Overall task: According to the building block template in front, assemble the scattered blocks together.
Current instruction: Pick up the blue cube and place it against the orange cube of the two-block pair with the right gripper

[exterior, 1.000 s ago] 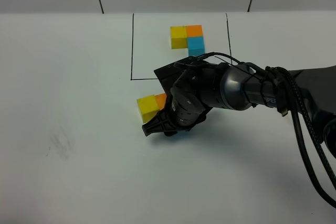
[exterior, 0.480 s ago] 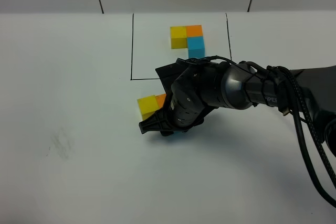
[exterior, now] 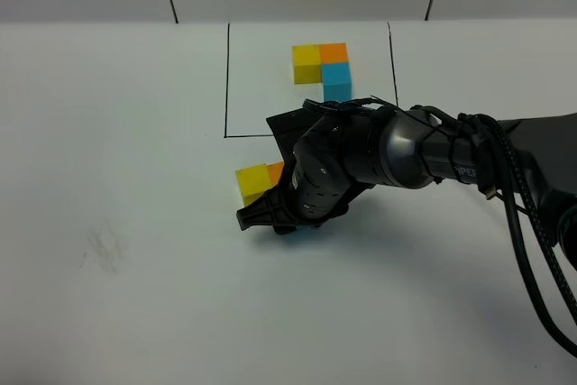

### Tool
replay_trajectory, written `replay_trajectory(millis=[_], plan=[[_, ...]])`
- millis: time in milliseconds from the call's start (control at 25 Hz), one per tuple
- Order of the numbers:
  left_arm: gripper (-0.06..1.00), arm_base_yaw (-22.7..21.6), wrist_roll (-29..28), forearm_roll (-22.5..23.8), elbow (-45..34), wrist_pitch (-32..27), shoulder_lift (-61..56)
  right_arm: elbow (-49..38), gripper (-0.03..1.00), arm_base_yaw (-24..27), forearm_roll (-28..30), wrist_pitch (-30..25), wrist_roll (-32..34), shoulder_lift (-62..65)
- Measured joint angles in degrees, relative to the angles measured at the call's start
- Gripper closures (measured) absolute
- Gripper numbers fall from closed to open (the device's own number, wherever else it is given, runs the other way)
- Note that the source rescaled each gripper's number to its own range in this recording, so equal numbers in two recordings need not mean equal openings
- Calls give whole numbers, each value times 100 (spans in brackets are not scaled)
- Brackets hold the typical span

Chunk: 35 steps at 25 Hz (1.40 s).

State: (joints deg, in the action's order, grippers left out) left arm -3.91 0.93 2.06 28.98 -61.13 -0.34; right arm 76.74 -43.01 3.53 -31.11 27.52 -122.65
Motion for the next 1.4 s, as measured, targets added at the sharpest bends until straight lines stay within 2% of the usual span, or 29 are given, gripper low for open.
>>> replay_trajectory(millis=[240,520,960,1240,1400], plan=[[94,0,0,0,0,4,0,40,51,-5,0,-13,0,-45],[94,0,0,0,0,4,0,510,51,-11,5,-630,-49,-314],[94,0,0,0,0,4,0,581,51,-15,5,-697,-49,-374],[94,0,0,0,0,4,0,1158,51,-10,12,-1407,-66,-661],[94,0,0,0,0,4,0,1204,51,-10,19,-1453,-93,-694]])
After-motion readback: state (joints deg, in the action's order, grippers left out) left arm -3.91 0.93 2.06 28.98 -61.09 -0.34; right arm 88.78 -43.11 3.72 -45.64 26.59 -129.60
